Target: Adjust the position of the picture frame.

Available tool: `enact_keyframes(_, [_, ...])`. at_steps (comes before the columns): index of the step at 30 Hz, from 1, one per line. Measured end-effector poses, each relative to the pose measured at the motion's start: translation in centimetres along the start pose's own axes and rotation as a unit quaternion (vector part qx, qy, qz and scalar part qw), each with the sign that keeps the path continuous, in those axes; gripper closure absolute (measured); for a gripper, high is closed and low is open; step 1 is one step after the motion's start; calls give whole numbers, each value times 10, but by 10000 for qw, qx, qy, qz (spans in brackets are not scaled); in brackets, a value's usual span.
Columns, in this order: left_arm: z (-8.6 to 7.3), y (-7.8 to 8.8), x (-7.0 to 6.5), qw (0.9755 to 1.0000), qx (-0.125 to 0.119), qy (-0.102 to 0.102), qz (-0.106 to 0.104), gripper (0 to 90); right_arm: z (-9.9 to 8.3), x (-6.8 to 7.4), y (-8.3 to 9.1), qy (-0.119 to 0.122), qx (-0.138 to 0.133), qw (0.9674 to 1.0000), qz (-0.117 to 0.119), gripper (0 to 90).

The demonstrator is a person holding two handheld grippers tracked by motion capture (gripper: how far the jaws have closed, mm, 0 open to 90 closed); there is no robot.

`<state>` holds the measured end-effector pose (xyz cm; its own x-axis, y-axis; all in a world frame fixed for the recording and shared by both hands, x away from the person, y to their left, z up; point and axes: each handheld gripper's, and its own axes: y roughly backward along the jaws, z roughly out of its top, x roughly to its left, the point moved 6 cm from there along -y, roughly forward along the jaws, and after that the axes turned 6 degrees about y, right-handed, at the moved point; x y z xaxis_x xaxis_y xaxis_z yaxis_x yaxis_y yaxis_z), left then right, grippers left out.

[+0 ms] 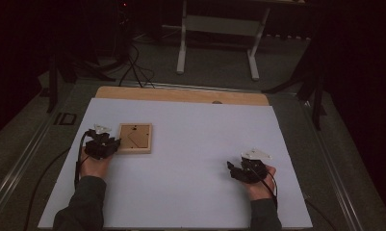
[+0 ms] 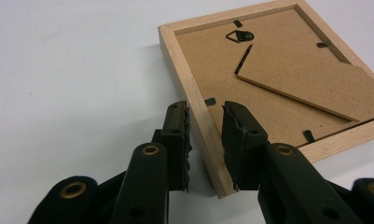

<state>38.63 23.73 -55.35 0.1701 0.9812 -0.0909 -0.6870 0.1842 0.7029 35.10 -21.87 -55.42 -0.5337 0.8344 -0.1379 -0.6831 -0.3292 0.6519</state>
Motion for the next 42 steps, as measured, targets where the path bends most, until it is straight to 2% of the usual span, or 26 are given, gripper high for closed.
enact_keyframes(10, [0, 0, -1, 10000, 13, 45, -75, 704, 0, 0, -1, 4, 4, 10000, 6, 356])
enact_keyframes(14, [0, -1, -1, 9998, 13, 24, -177, 751, 0, 0, 0, -6, -1, 10000, 3, 356])
enact_keyframes(17, [0, -1, -1, 9999, 14, 43, -147, 787, 0, 0, 0, 7, 4, 10000, 11, 356])
enact_keyframes(24, [0, -1, -2, 9999, 14, -17, -156, 793, 0, 1, -2, 26, 3, 10000, 21, 357])
enact_keyframes(26, [1, -1, -3, 9998, 45, -91, -143, 795, 1, 1, -2, 27, -3, 10000, 23, 358])
enact_keyframes(36, [6, -8, -25, 9986, 67, -405, -328, 807, 2, 0, 0, -17, -53, 10000, 24, 360])
enact_keyframes(38, [7, -10, -34, 9979, 69, -495, -408, 807, 2, 0, 0, -23, -66, 10000, 22, 360])
enact_keyframes(42, [8, -12, -43, 9971, 49, -568, -508, 808, 2, -1, 0, -17, -83, 10000, 19, 360])
